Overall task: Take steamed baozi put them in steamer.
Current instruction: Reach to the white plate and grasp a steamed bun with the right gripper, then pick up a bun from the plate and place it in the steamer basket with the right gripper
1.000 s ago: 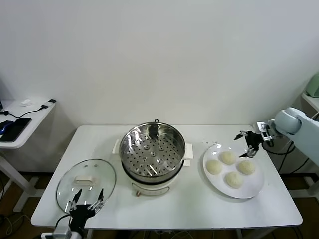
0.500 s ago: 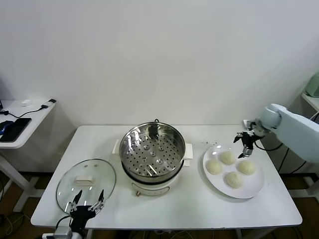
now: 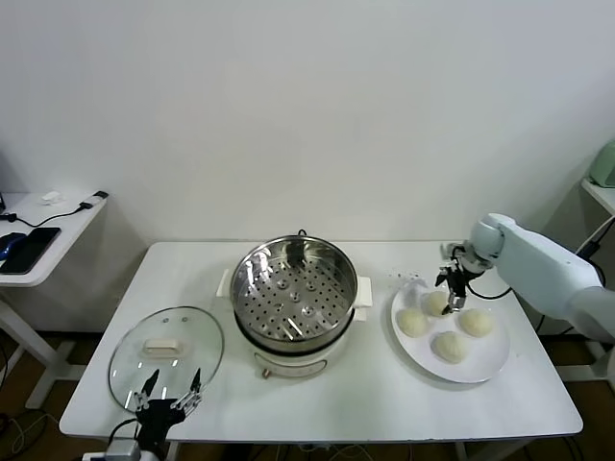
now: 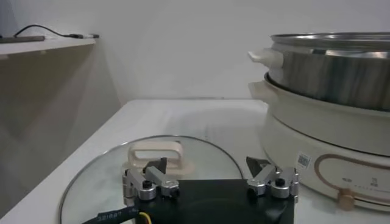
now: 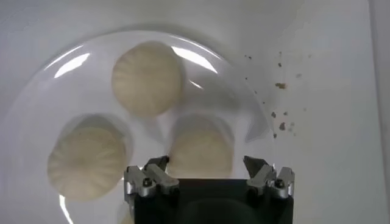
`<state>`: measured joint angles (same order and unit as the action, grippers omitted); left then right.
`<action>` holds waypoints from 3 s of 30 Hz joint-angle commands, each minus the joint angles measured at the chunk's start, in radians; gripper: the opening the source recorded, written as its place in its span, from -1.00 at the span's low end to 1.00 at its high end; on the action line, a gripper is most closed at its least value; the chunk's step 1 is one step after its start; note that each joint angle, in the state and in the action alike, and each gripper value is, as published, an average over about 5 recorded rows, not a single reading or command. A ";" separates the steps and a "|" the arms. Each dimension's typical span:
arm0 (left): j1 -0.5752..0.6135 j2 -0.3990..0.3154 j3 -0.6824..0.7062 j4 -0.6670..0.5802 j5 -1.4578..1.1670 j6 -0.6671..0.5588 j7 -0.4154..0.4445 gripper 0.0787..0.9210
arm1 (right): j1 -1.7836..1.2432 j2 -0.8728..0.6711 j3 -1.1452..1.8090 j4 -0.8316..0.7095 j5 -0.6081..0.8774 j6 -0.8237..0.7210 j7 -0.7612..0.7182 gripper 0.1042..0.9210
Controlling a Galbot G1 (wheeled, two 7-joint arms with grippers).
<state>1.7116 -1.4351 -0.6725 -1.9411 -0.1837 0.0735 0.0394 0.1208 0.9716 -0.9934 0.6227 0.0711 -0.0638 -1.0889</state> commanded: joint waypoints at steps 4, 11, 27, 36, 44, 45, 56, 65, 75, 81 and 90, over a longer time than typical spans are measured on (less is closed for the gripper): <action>0.002 -0.002 0.001 -0.005 0.001 0.003 -0.001 0.77 | -0.013 0.029 0.020 -0.042 -0.041 -0.015 -0.010 0.62; 0.005 -0.002 0.000 -0.009 0.003 0.005 -0.002 0.77 | 0.023 0.003 0.022 0.010 -0.002 0.005 -0.020 0.28; 0.009 0.000 0.006 -0.026 0.014 0.007 -0.004 0.77 | 0.693 0.031 -0.402 0.500 0.360 0.178 -0.085 0.26; -0.002 0.005 0.016 -0.013 0.017 0.008 -0.004 0.77 | 0.705 0.249 -0.462 0.720 0.328 0.361 -0.034 0.26; -0.018 0.003 0.022 -0.006 0.018 0.018 -0.004 0.77 | 0.498 0.436 -0.361 0.398 -0.075 0.753 -0.038 0.26; -0.018 0.003 0.023 -0.007 0.018 0.019 -0.004 0.77 | 0.473 0.461 -0.344 0.349 -0.116 0.781 -0.037 0.26; 0.002 0.000 0.031 -0.017 0.022 0.006 -0.010 0.77 | 0.313 0.607 -0.176 0.054 -0.352 0.912 -0.038 0.26; 0.009 -0.003 0.034 -0.029 0.023 0.005 -0.015 0.77 | 0.262 0.603 -0.160 0.016 -0.358 0.893 -0.042 0.27; 0.006 -0.003 0.034 -0.035 0.019 0.006 -0.020 0.77 | 0.242 0.611 -0.147 -0.053 -0.348 0.891 -0.020 0.35; 0.003 -0.004 0.035 -0.029 0.017 0.005 -0.023 0.77 | 0.270 0.598 -0.148 -0.040 -0.309 0.892 -0.010 0.68; 0.002 -0.005 0.035 -0.037 0.016 0.008 -0.022 0.77 | 0.511 0.479 -0.339 0.076 0.208 0.824 -0.144 0.76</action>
<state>1.7136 -1.4393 -0.6380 -1.9786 -0.1677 0.0809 0.0173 0.4694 1.5210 -1.2014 0.6461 -0.0921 0.8056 -1.1499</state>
